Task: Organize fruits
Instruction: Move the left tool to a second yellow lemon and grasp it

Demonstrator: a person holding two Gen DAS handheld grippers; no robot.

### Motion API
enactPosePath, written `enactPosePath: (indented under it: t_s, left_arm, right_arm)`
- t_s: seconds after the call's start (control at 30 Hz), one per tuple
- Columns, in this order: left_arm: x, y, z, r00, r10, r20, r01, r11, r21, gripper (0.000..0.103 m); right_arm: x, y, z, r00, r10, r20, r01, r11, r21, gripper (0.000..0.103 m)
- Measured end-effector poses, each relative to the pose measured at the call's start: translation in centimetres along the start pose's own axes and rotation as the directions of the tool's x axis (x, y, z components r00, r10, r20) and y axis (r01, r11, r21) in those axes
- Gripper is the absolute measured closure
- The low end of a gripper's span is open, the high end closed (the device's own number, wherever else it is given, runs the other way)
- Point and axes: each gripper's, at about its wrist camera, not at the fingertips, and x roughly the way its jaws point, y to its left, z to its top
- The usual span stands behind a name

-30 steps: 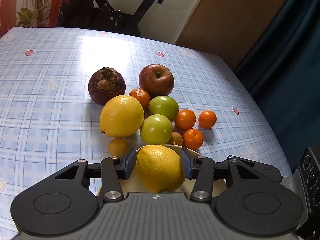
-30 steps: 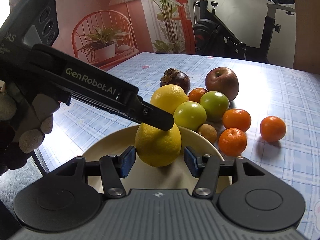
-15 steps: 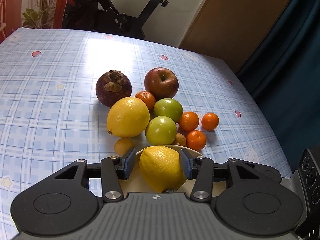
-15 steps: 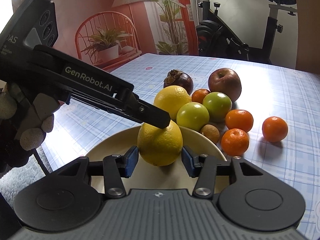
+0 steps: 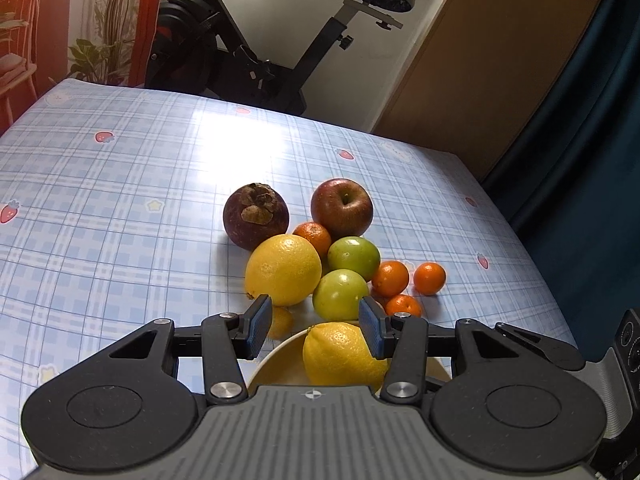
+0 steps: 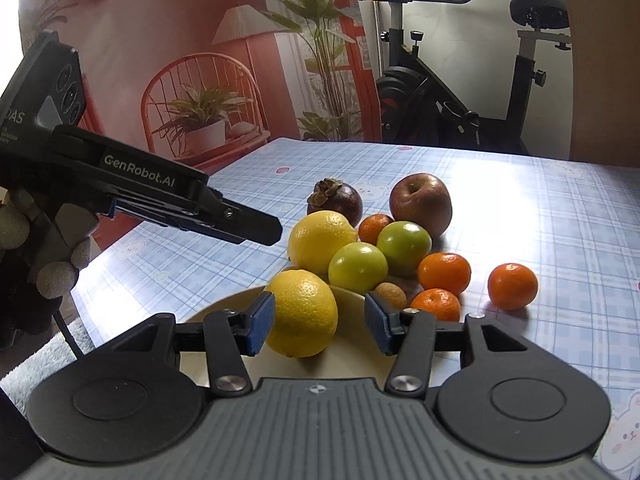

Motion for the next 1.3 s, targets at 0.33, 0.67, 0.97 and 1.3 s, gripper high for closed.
enactPosePath:
  t_s: [0.33, 0.67, 0.97, 1.3]
  left_arm:
    - [0.0, 2.0, 1.0, 1.000, 0.025, 0.006, -0.024, 0.996, -0.085, 0.053]
    - [1.5, 3.0, 5.4, 0.999, 0.052, -0.012, -0.053, 0.995, -0.081, 0.053]
    - [5.2, 2.7, 5.9, 0.993, -0.009, -0.115, 0.004, 0.999, -0.042, 0.053]
    - [7.7, 2.6, 5.3, 0.985, -0.027, -0.172, 0.022, 0.999, -0.028, 0.053]
  right_arm:
    - [0.1, -1.5, 0.7, 0.999, -0.037, -0.006, 0.037, 0.999, 0.026, 0.050]
    - [4.4, -3.1, 5.0, 0.997, 0.011, -0.076, -0.017, 0.997, -0.072, 0.050]
    - [9.1, -2.3, 5.7, 0.981, 0.029, -0.191, -0.065, 0.980, -0.188, 0.049]
    - [10.5, -2.1, 5.7, 0.976, 0.041, -0.213, -0.083, 0.978, -0.191, 0.049]
